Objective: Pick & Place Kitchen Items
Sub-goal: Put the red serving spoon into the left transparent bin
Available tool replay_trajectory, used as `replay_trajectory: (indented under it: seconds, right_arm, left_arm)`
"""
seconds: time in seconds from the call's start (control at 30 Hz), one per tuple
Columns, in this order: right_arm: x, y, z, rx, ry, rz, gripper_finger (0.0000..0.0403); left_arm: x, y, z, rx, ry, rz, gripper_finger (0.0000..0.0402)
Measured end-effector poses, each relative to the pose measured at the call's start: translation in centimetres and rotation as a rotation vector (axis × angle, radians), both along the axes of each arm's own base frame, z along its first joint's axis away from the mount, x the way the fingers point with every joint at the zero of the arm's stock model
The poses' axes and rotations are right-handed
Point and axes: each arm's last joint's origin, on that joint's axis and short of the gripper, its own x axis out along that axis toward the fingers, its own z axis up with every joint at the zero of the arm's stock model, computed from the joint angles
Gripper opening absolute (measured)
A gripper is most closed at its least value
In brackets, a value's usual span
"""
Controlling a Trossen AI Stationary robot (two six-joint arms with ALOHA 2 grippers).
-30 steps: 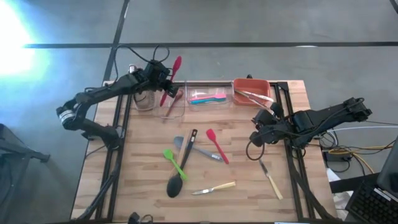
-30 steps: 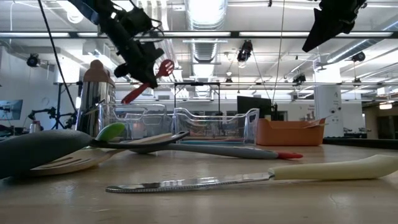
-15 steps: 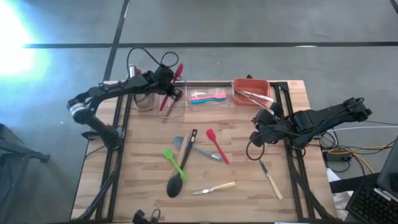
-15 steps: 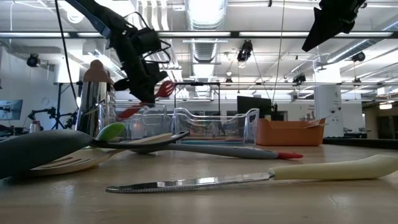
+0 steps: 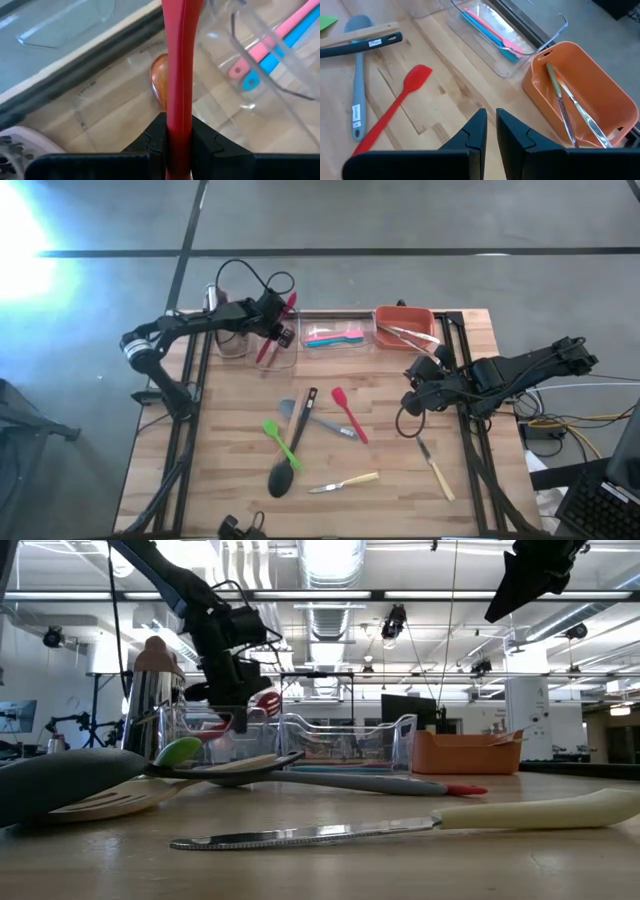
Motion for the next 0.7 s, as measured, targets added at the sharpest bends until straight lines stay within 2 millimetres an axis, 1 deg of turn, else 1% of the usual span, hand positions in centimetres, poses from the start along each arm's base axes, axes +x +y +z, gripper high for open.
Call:
replay_trajectory:
  seconds: [0.4,0.7]
  right_arm:
    - [0.1,0.0,0.0,0.001,-0.009,0.001,0.0034]
    - [0.1,0.0,0.1,0.001,-0.010,0.002,0.0034]
  left_arm:
    - [0.8,0.7,-2.6,-0.038,0.063,-0.002,0.0047]
    - [1.1,0.9,-3.1,-0.026,0.070,-0.003,0.0047]
